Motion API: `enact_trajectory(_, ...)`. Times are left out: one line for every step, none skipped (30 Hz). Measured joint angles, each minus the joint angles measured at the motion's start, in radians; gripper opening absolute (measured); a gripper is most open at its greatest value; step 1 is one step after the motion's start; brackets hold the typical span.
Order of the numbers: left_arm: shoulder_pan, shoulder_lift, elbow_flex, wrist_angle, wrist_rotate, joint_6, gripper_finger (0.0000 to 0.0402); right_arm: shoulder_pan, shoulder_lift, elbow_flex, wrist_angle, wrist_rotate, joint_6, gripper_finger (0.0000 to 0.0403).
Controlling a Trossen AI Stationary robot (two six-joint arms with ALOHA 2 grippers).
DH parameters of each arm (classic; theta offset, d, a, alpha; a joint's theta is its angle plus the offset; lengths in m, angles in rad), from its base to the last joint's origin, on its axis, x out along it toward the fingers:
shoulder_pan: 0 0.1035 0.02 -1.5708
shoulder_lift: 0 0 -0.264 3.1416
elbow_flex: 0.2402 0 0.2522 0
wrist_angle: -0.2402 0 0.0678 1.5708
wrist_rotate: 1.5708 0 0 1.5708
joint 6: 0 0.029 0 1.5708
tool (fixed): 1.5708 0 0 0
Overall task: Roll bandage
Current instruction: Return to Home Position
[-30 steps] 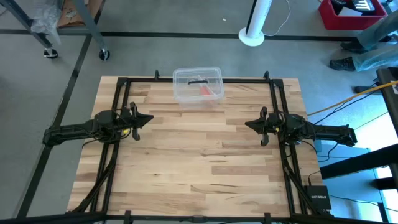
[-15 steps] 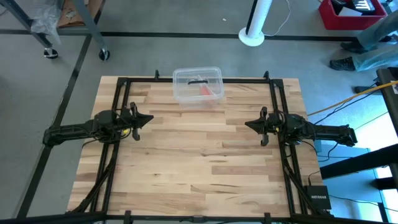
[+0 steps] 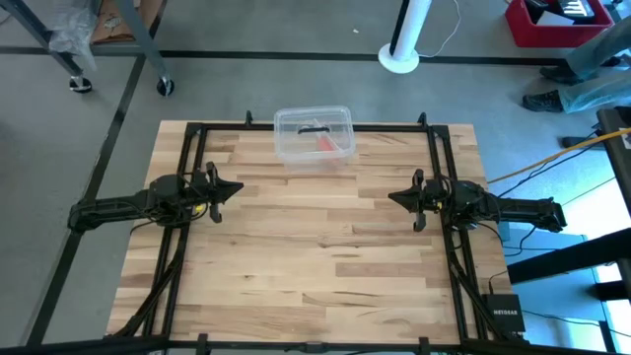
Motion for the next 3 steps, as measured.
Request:
enact_trajectory(0.0,0.0,0.0,0.0,0.0,0.0,0.0004,0.0,0.0,0.0,0.0,0.0,0.0,0.0008)
enact_trajectory(0.0,0.0,0.0,0.0,0.0,0.0,0.0004,0.0,0.0,0.0,0.0,0.0,0.0,0.0008)
enact_trajectory(0.0,0.0,0.0,0.0,0.0,0.0,0.0004,0.0,0.0,0.0,0.0,0.0,0.0,0.0008)
